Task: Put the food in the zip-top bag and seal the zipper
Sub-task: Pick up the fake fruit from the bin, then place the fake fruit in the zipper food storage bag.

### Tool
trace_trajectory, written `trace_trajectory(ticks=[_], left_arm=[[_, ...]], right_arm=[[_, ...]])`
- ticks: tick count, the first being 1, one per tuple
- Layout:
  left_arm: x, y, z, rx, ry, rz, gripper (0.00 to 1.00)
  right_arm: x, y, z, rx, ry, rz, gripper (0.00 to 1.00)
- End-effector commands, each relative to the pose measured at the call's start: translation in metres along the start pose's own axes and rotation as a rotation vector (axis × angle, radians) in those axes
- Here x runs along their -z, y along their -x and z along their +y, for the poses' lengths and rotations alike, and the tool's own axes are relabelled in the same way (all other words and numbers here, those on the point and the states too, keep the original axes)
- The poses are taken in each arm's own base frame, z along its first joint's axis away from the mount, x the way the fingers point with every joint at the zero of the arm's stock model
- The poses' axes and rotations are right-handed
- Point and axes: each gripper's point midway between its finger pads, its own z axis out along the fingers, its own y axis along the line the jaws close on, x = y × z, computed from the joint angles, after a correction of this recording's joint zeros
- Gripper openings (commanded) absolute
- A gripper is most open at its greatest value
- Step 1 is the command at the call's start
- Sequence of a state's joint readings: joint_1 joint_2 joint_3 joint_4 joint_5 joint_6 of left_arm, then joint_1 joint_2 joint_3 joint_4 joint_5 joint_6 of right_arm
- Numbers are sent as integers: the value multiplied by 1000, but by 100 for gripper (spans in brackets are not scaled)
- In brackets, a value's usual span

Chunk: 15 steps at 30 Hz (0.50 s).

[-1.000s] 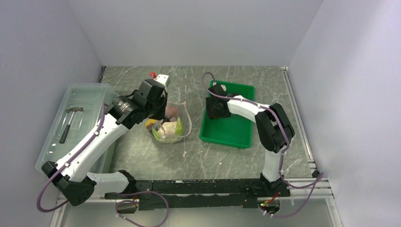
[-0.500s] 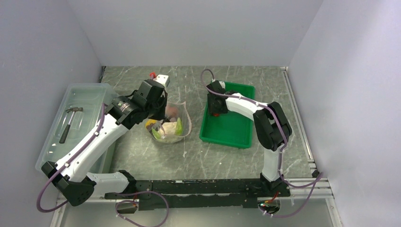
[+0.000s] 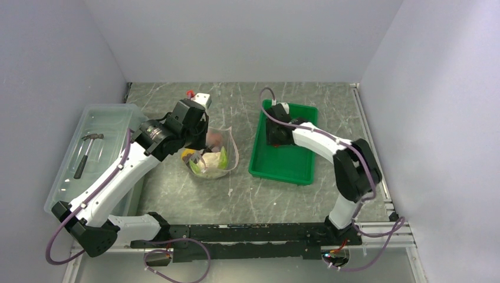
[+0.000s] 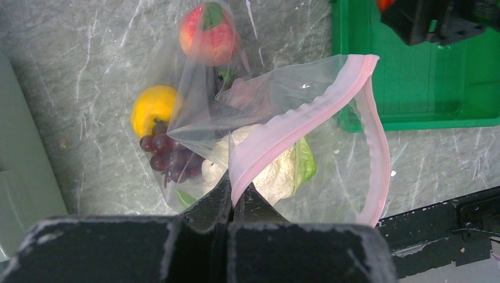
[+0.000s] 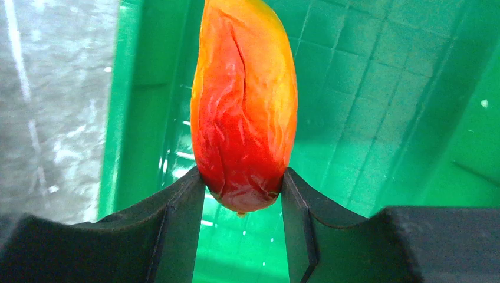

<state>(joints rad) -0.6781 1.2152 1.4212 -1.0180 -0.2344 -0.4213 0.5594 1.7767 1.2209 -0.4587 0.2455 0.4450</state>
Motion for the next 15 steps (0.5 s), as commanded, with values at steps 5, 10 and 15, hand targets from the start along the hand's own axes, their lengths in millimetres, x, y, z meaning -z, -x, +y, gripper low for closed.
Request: trace_trajectory(ticks=[5, 10, 15], left_arm=[[2, 7, -1, 36, -2, -36, 0], [1, 7, -3, 38, -8, -28, 0], [-1, 8, -5, 36, -12, -25, 0]], right_arm=[[83, 22, 6, -6, 126, -160, 22], [131, 15, 24, 18, 319, -211, 22], [183, 0, 49, 107, 498, -226, 20]])
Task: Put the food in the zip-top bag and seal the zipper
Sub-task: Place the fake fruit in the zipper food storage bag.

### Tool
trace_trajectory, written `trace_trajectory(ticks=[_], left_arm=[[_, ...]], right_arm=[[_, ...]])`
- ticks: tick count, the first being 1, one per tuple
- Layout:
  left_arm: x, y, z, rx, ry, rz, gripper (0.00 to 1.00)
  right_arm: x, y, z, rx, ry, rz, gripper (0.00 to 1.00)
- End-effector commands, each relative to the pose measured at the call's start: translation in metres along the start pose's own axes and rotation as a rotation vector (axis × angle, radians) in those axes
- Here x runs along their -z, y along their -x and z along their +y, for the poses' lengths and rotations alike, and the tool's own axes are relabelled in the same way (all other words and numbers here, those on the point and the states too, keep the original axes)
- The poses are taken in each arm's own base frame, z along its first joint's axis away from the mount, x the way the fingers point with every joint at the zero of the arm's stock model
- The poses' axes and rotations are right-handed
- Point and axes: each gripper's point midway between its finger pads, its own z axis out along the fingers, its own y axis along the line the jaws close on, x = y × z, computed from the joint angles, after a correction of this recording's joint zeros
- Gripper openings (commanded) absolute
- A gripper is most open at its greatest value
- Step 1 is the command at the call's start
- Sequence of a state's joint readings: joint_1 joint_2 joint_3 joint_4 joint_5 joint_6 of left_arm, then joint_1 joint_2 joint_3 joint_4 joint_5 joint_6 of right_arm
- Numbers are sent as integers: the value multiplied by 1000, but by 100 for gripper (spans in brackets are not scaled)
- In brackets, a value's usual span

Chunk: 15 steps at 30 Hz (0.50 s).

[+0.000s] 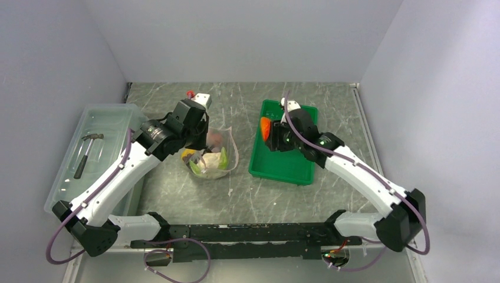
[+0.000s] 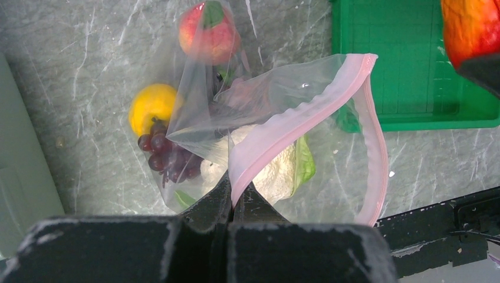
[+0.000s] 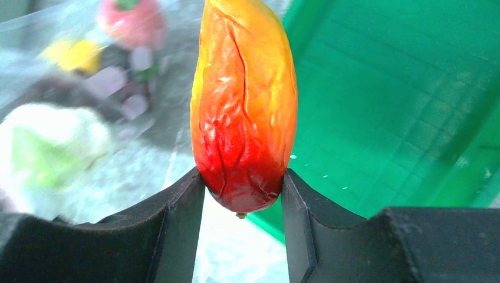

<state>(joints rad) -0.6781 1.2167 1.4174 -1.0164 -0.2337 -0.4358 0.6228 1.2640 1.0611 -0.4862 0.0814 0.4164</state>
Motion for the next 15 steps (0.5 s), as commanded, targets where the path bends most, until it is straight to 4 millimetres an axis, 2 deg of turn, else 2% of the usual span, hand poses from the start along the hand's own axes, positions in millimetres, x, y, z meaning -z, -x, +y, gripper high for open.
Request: trace_trajectory(ticks=[1, 6, 15], left_arm=[[0, 9, -4, 22, -10, -27, 0], [0, 10, -3, 29, -2, -28, 0], [-2, 11, -7, 49, -10, -26, 0]], right_arm=[[42, -2, 44, 77, 216, -8, 20], [80, -6, 75, 100, 392, 9, 20], [126, -13, 130, 88, 639, 74, 20]])
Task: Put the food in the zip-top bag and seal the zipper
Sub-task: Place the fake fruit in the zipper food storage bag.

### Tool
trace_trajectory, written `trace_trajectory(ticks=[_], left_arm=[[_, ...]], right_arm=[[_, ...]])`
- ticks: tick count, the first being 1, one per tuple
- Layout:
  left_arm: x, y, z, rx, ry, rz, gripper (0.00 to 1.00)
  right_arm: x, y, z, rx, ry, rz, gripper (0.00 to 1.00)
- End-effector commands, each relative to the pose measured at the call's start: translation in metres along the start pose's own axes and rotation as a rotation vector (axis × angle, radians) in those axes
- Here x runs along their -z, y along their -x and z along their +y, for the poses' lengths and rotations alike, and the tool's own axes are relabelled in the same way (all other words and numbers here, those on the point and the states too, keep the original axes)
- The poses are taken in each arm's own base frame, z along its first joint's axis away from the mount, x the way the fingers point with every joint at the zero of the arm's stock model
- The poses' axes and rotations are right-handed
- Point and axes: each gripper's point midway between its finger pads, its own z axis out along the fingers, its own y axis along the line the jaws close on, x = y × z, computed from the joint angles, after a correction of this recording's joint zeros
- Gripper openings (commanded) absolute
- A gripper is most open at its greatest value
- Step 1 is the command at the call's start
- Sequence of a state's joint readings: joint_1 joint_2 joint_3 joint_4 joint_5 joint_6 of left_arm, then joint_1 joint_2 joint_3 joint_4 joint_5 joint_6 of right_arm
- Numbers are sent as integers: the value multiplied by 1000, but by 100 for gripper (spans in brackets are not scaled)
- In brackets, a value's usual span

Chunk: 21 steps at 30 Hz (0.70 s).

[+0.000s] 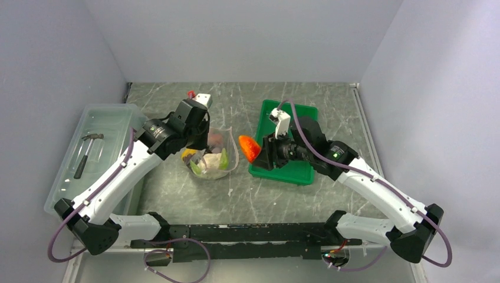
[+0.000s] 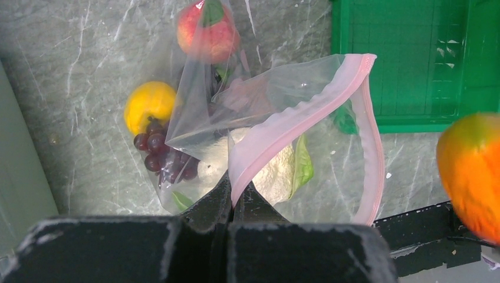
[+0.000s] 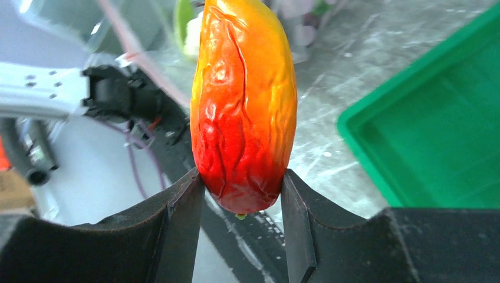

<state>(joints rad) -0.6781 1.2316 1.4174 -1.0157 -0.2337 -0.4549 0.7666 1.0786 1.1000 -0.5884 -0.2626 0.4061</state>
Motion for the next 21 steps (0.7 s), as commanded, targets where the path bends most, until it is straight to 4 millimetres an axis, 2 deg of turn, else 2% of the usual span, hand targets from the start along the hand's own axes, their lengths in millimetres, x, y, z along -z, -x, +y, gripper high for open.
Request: trace_trajectory(ticks=[1, 4, 10, 21], left_arm=[[3, 13, -7, 34, -21, -41, 0], [4, 15, -8, 44, -30, -47, 0], [5, 15, -10, 62, -32, -44, 0], [11, 18, -11, 121, -44, -73, 0]], right_arm=[[18, 15, 54, -16, 201, -8, 21], [12, 18, 73, -48, 279, 21, 22], [-8, 33, 84, -148, 287, 57, 22], [-42, 49, 74, -307, 191, 56, 23]])
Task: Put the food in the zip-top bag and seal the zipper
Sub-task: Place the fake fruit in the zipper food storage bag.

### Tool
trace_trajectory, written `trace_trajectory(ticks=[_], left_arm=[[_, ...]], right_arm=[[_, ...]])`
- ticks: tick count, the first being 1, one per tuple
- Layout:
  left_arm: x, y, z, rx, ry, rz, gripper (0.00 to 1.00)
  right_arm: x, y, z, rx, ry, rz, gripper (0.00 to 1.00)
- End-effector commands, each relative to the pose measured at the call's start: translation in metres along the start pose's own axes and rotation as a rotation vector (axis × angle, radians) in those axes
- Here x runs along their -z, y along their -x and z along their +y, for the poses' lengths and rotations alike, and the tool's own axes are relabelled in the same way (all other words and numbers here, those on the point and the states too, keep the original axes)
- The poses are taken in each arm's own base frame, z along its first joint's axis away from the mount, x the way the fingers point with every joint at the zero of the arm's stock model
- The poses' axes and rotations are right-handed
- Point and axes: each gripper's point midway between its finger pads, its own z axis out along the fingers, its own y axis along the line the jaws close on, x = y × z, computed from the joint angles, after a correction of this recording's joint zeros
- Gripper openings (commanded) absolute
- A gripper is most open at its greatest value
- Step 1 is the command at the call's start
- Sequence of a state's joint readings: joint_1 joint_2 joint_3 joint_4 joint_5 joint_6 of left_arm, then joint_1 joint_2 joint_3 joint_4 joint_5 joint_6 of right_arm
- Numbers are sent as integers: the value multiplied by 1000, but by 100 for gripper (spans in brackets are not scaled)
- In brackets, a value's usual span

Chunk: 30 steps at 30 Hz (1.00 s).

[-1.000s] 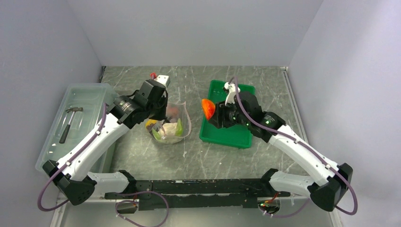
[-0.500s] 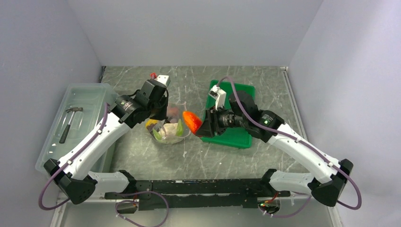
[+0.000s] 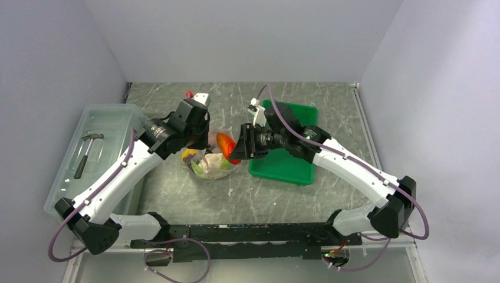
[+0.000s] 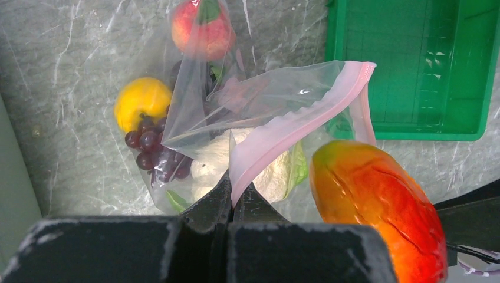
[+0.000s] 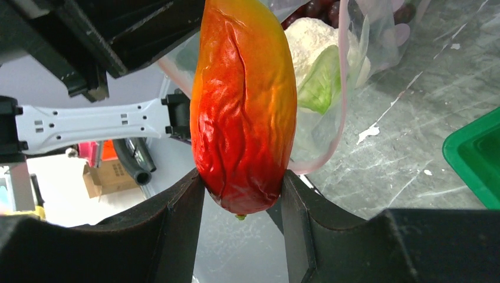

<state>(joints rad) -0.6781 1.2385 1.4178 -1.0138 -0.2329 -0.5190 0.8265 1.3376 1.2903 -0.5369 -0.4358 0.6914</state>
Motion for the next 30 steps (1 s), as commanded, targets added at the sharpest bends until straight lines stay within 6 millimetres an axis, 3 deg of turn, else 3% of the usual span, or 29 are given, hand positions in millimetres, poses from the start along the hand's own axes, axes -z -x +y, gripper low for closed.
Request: trace_trajectory(ticks=[1, 12, 20, 24, 30], left_arm=[[12, 17, -8, 63, -47, -77, 0], [14, 15, -10, 109, -68, -95, 0], [16, 13, -11, 126, -80, -101, 0], [16, 13, -12, 132, -90, -104, 0], [16, 14, -11, 138, -86, -111, 0]], right_arm=[[0, 27, 19, -51, 19, -88, 23], [-35, 37, 12, -150, -17, -85, 26], [-49, 46, 14, -183, -19, -102, 48], [-48, 50, 18, -175, -23, -117, 66], [-42, 53, 26, -156, -18, -139, 69]])
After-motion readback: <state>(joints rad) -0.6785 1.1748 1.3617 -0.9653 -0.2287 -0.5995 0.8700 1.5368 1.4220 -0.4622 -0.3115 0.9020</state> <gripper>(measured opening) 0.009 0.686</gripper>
